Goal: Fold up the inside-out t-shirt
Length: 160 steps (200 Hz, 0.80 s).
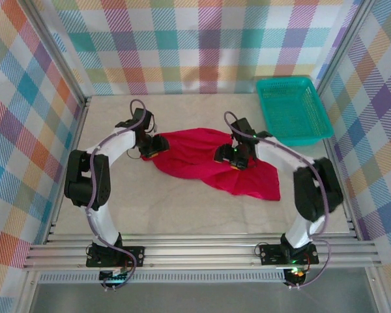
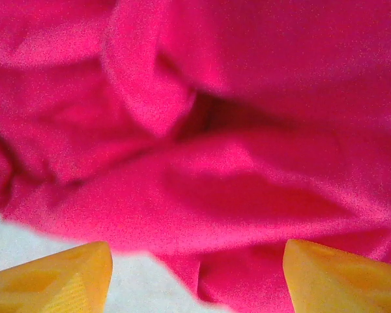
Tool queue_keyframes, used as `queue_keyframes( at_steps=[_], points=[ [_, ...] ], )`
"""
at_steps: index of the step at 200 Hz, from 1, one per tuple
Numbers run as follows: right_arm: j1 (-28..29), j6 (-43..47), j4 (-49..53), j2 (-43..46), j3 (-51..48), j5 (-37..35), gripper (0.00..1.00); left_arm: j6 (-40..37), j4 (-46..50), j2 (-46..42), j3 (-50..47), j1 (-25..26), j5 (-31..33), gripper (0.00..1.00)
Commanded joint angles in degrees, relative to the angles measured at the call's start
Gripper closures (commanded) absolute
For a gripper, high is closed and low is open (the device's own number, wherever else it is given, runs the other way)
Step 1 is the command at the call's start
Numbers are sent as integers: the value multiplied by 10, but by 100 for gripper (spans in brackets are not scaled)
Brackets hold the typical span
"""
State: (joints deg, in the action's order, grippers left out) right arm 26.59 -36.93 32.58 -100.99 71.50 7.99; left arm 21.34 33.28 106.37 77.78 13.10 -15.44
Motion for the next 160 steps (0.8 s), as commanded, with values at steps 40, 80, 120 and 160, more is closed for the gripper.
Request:
queue_keyframes(
  at_steps=[40, 80, 120, 160],
  points=[
    [-4, 41, 49, -118, 176, -21, 32, -16, 21, 72, 76, 6, 19, 49],
    [-8, 37, 53, -152, 199, -18, 49, -28, 32, 90, 72, 4, 43, 49],
    [-9, 33, 44, -154, 197, -19, 92, -28, 24, 105, 73, 4, 52, 54],
    [-16, 43, 51, -126, 200, -18, 100, -31, 32, 127, 86, 4, 31, 100]
  ],
)
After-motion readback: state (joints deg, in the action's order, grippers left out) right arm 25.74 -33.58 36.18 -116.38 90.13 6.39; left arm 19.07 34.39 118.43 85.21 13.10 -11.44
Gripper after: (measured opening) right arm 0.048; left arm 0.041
